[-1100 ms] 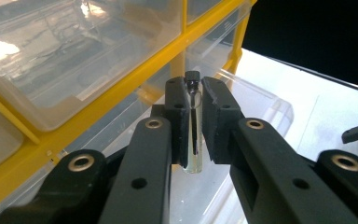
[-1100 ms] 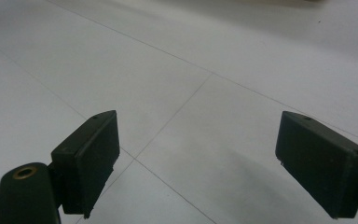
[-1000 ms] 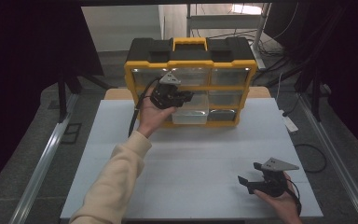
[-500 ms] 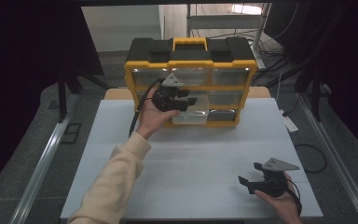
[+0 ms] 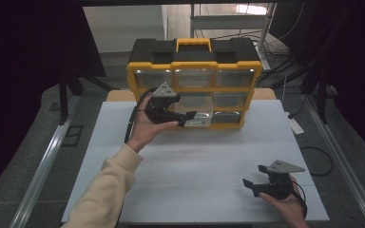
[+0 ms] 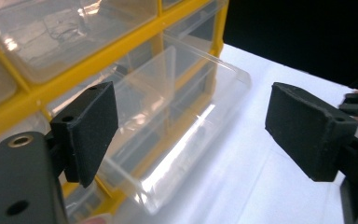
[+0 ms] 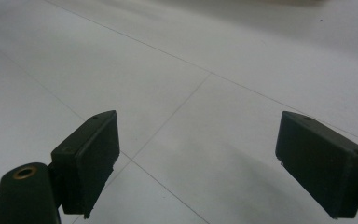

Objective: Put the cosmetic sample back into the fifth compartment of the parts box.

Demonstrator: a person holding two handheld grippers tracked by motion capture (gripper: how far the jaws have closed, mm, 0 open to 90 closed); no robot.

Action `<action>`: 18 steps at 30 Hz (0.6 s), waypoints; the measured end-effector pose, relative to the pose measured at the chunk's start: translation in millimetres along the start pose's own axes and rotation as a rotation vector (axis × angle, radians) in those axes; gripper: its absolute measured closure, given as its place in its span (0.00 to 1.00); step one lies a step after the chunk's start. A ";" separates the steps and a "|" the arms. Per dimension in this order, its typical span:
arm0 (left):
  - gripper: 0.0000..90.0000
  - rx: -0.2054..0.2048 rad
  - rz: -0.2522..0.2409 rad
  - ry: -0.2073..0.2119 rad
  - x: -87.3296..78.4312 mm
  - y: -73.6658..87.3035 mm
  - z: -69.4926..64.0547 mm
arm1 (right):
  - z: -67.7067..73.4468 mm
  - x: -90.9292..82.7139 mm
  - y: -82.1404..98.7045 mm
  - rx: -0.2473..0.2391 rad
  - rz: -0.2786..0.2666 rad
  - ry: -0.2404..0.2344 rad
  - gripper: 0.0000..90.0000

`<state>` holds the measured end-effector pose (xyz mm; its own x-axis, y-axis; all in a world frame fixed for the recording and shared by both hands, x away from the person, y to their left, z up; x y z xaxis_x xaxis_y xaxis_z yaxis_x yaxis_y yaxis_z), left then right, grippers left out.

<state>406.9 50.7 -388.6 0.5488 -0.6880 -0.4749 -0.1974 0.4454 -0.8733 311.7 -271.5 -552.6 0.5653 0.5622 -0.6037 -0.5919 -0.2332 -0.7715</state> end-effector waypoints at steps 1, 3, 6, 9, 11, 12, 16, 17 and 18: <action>0.19 0.000 0.000 0.000 0.0 0.0 0.0 | 0.4 0.0 -0.1 -0.003 -0.002 -0.002 0.15; 0.18 -0.003 0.005 -0.020 -7.2 8.5 -3.4 | 0.7 -0.1 0.1 -0.002 -0.001 -0.004 0.15; 0.17 0.000 0.017 -0.035 -12.7 18.1 -7.7 | 0.4 0.1 0.5 0.000 0.002 -0.002 0.15; 0.16 -0.006 0.023 -0.062 -19.0 30.7 -14.5 | 1.9 0.7 -0.1 -0.004 0.003 -0.004 0.15; 0.16 -0.008 0.026 -0.069 -23.9 40.6 -19.9 | 2.9 1.4 -0.6 -0.012 0.005 -0.005 0.15; 0.16 -0.006 0.031 -0.069 -26.0 45.0 -22.1 | 3.3 1.4 -0.7 -0.011 0.007 -0.004 0.15; 0.15 0.007 0.052 -0.082 -33.6 57.6 -27.0 | 3.3 1.8 -0.5 -0.013 0.008 -0.008 0.15; 0.15 0.001 0.049 -0.083 -38.0 63.2 -29.1 | 3.4 1.7 -0.5 -0.011 0.009 -0.010 0.15; 0.15 -0.007 0.046 -0.085 -40.8 67.0 -30.5 | 3.4 1.7 -0.8 -0.014 0.007 -0.009 0.15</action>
<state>346.5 91.1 -431.0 0.6062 -0.6155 -0.5036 -0.2292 0.4711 -0.8518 311.1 -267.6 -552.3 0.5558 0.5676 -0.6074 -0.5876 -0.2486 -0.7700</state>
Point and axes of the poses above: each handheld gripper's, and its own axes: x roughly forward along the jaws, y roughly out of its underside, z roughly to its left, the point moved 6 cm from there along x, roughly forward along the jaws, and after that the axes turned 9 degrees about x, right-handed, at the moved point
